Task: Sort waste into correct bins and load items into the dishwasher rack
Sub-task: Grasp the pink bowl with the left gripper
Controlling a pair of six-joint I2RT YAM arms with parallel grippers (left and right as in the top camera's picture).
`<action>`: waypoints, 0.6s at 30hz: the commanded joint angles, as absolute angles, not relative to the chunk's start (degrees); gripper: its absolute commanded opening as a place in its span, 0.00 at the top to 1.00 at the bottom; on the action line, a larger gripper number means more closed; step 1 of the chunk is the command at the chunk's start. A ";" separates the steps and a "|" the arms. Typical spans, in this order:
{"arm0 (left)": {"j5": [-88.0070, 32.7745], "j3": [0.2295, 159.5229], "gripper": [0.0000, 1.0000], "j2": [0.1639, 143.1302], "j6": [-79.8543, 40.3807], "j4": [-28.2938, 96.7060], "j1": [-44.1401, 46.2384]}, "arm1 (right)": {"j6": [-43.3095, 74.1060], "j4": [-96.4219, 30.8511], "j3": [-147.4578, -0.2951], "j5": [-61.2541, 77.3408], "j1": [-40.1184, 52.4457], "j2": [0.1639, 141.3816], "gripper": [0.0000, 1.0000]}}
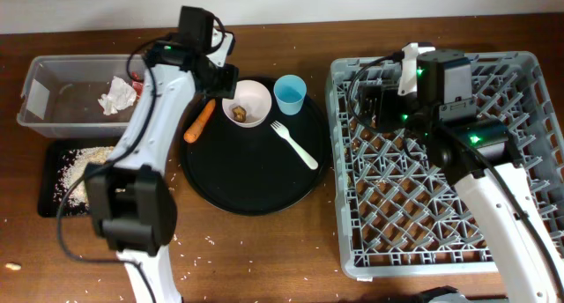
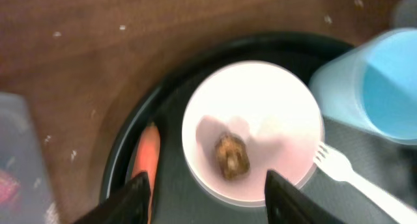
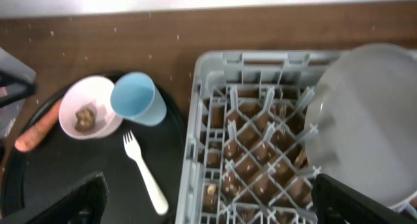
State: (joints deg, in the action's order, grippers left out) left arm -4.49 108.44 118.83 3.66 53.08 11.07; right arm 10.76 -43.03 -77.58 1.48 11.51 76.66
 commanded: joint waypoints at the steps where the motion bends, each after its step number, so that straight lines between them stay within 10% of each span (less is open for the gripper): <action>1: -5.10 108.79 0.51 126.39 2.96 47.92 10.72 | 11.40 -44.34 -77.91 1.93 11.77 76.71 0.02; 13: -5.13 108.95 0.98 134.65 0.60 47.16 10.72 | 10.96 -44.38 -77.91 1.74 11.70 77.36 0.03; 18: -4.97 118.45 0.99 134.32 0.62 56.40 10.72 | 10.96 -44.38 -77.91 1.74 11.70 77.36 0.03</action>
